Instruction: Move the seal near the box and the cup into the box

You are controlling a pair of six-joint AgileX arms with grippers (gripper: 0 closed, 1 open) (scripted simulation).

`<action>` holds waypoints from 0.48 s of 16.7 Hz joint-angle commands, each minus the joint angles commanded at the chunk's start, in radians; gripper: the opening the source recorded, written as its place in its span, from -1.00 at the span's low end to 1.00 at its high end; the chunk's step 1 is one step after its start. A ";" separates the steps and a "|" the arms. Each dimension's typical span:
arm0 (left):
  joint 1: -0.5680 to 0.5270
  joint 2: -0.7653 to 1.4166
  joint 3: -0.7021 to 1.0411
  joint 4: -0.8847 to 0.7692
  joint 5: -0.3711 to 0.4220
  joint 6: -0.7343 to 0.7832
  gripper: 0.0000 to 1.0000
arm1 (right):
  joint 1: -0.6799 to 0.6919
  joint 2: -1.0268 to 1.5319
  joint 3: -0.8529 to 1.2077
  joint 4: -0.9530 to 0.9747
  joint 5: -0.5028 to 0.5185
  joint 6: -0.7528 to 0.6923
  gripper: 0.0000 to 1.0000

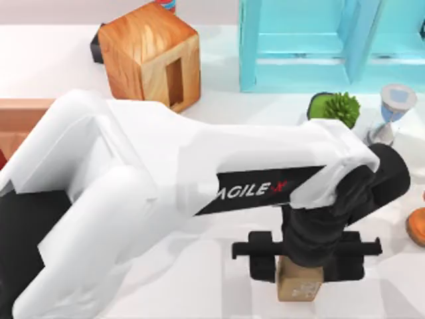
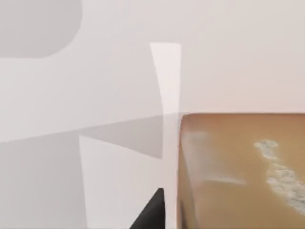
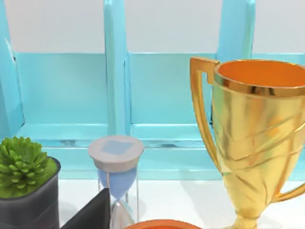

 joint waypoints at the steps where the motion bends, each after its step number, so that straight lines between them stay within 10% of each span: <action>1: 0.000 0.000 0.000 0.000 0.000 0.000 -0.21 | 0.000 0.000 0.000 0.000 0.000 0.000 1.00; 8: 0.000 0.000 0.000 0.000 0.000 0.000 -1.00 | 0.000 0.000 0.000 0.000 0.000 0.000 1.00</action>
